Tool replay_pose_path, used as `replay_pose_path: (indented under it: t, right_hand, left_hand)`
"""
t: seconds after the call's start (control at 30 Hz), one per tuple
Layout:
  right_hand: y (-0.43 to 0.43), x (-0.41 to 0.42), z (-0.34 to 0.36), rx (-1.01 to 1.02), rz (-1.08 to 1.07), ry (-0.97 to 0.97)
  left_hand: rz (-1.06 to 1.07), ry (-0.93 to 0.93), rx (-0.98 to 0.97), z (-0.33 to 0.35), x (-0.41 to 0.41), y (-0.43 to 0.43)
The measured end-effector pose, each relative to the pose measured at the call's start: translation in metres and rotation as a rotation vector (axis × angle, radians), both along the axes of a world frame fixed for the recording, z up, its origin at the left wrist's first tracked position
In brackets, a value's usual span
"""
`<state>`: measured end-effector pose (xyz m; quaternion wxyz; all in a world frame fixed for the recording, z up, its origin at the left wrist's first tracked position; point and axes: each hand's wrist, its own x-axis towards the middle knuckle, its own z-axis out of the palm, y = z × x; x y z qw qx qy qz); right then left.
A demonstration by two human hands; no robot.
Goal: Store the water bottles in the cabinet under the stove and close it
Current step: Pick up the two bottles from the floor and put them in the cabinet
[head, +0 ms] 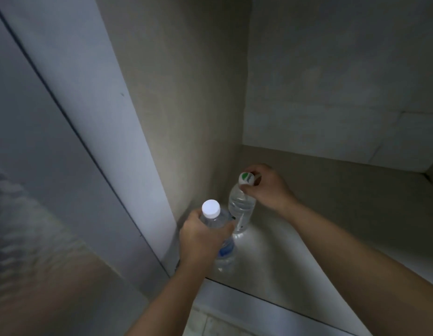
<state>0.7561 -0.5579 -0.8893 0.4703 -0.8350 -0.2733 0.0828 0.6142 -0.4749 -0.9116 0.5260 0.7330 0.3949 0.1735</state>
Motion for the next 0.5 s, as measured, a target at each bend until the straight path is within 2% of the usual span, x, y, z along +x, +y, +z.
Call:
replay_pose_path:
  t: [0.5]
  right_hand:
    - [0.057,-0.001,-0.004,0.111,0.084,0.066]
  left_hand:
    - [-0.041,-0.062,0.058,-0.012,-0.001,0.003]
